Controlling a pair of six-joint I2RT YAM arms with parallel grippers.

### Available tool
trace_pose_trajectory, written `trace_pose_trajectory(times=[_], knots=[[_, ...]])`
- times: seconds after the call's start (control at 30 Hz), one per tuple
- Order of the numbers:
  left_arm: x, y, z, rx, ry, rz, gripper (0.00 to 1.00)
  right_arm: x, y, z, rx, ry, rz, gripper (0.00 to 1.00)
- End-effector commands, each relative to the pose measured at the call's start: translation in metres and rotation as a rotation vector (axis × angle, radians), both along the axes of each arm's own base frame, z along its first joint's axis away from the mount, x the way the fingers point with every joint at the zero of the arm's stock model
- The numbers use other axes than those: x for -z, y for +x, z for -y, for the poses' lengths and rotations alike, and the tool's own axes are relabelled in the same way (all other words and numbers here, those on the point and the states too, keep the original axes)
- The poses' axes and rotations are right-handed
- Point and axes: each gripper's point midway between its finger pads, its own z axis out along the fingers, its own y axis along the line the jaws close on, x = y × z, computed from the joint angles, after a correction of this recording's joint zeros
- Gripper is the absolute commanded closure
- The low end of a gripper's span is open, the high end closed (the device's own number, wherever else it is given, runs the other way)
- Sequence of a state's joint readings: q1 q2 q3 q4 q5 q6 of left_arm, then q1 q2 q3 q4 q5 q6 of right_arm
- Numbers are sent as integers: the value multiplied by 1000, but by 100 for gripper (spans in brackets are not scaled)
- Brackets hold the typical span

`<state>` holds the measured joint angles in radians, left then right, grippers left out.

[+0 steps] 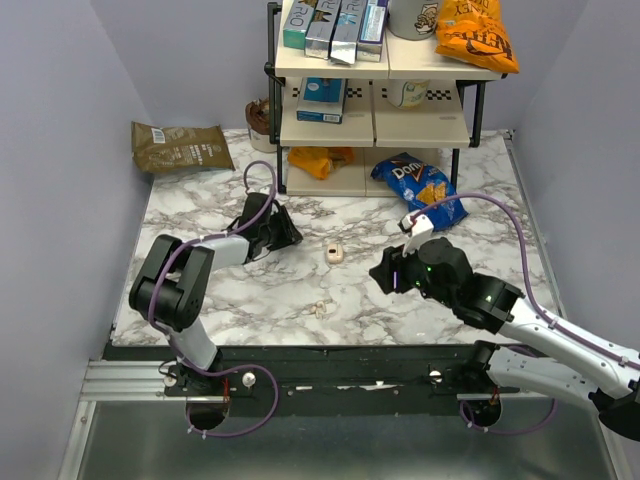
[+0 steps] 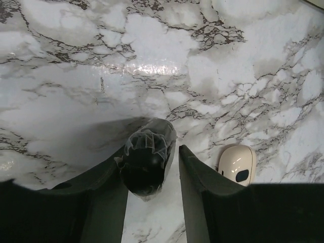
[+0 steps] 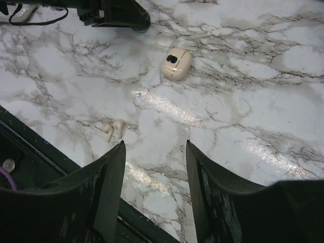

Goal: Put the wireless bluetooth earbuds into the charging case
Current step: Place the charging case at the center of the board.

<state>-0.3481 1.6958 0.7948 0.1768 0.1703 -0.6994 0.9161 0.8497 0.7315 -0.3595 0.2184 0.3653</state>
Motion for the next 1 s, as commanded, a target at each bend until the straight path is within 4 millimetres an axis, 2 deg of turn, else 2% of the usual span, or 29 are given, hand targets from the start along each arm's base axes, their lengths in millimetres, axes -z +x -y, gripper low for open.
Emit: trace_pose_trajectory(times=[0.0,0.03,0.17,0.3,0.4,0.43,0.5,0.53,0.6,0.63,0.67,0.7,0.73,0.77,0.8,0.83,0.87,0.9,0.97], knots=[[-4,-3,-12,18,25,-15,42,1,1,-1,-6,-2,10,41],[-5,-6,-15,21,35,-29,2,3,2,-1,-2,-6,8,41],[-12,-6,-28,16,66,-34,1,3,4,-1,5,-16,9,41],[-22,-14,-53,-33,101,-60,1,4,4,0,8,-16,9,41],[-42,-30,-75,-74,191,-42,1,5,5,4,29,-18,16,41],[-58,-38,-83,-94,211,-17,1,6,6,6,35,-22,18,40],[-70,-45,-100,-147,279,27,1,10,10,10,64,-32,37,40],[-87,-51,-99,-156,287,86,1,10,13,12,84,-26,44,39],[-97,-57,-106,-204,318,133,1,10,21,17,140,-17,68,39],[-115,-60,-104,-231,289,193,1,12,23,17,150,-18,69,38],[-108,-68,-103,-242,268,201,1,10,28,19,186,-9,84,38],[-110,-71,-99,-280,194,214,1,15,30,22,209,-11,81,37],[-130,-69,-95,-308,109,309,1,18,31,25,254,13,63,38],[-113,-77,-95,-326,63,294,1,16,33,24,262,30,73,38],[-115,-78,-94,-350,10,314,1,18,32,23,250,27,72,34],[-135,-76,-87,-365,-102,387,1,20,30,23,242,30,68,25],[-127,-79,-88,-380,-129,392,1,21,29,22,235,36,64,21],[-127,-80,-87,-400,-172,394,1,21,27,20,221,41,59,17],[-139,-83,-68,-285,-223,436,1,23,23,15,178,36,52,13]])
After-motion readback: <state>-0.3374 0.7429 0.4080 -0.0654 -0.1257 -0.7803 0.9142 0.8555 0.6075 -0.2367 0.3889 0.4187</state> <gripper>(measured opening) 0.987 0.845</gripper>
